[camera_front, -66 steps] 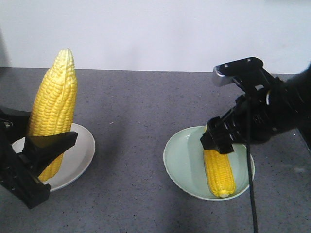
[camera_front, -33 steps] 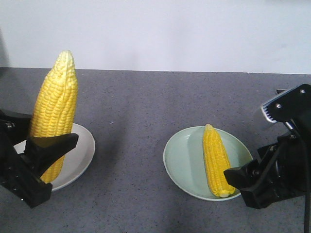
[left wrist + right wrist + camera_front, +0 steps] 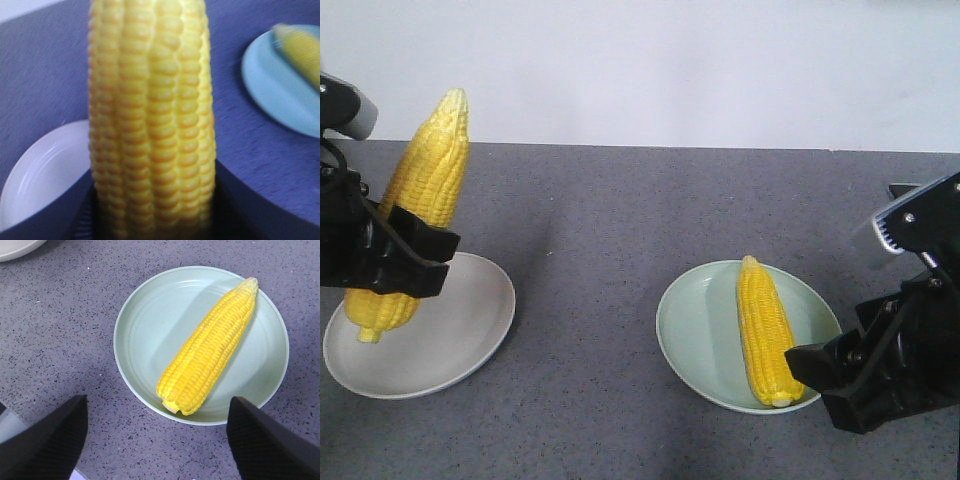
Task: Distribute corn equally
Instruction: 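Tilt the left gripper's cob down onto the cream plate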
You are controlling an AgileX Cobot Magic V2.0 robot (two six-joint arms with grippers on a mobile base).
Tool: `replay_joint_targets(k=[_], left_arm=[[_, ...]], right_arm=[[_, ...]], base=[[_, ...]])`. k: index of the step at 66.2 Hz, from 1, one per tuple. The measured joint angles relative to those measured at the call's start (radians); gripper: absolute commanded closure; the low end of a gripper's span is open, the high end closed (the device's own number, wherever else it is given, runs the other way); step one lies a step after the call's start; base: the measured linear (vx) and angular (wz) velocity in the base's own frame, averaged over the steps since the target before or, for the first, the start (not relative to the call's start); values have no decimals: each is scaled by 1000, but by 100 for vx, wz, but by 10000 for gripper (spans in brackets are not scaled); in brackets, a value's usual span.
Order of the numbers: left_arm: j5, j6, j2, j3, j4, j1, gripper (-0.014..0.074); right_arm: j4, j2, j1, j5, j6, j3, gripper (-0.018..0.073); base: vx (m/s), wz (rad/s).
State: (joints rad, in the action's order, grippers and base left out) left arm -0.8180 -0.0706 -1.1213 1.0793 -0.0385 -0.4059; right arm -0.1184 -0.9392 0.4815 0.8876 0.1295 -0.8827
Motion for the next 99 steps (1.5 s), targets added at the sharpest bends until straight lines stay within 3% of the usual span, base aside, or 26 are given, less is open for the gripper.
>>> replay_joint_targets(k=[24, 34, 76, 85, 99], left_arm=[[-73, 2, -187, 53, 3, 181, 370], [-91, 3, -279, 53, 3, 218, 366], [-39, 6, -511, 54, 6, 221, 345], [-39, 8, -535, 57, 6, 221, 293], [-39, 10, -543, 57, 6, 221, 139]], right_arm=[[0, 0, 0, 0, -1, 0, -3], [0, 0, 0, 0, -1, 0, -3], [0, 0, 0, 0, -1, 0, -3], [0, 0, 0, 0, -1, 0, -3], [0, 0, 0, 0, -1, 0, -3]], base=[[0, 0], [0, 0], [0, 0], [0, 0], [0, 0]])
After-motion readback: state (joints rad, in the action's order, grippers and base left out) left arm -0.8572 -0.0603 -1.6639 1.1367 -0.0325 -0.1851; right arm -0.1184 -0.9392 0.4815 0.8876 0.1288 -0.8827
